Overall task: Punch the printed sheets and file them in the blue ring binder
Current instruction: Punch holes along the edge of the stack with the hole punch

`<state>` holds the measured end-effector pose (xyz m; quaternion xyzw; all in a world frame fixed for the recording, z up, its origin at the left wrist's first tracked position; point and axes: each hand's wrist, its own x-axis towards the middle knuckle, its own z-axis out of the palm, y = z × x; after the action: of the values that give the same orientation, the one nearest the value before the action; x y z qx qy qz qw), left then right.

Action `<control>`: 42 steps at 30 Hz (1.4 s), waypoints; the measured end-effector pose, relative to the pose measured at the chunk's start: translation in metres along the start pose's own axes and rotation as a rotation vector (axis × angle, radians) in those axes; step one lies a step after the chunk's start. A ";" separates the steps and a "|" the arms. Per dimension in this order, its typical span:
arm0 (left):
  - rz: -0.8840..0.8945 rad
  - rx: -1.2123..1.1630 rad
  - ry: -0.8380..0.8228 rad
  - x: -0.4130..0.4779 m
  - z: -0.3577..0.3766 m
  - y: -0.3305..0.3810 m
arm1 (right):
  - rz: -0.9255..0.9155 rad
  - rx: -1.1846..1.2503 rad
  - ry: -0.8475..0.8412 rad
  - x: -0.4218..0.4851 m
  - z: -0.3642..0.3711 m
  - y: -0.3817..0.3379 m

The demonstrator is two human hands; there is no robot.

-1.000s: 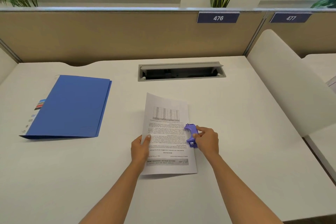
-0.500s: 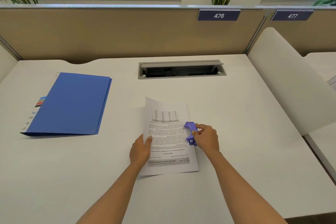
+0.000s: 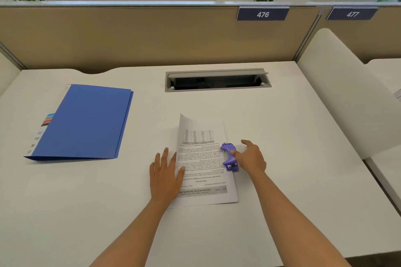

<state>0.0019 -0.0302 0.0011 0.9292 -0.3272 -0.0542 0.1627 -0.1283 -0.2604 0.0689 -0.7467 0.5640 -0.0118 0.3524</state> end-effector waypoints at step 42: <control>-0.034 -0.008 -0.074 0.000 0.002 -0.014 | 0.149 0.010 -0.108 0.015 -0.001 0.003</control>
<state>0.0101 -0.0209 -0.0056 0.9314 -0.3169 -0.0927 0.1531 -0.1264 -0.2740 0.0625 -0.7004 0.5981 0.0516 0.3860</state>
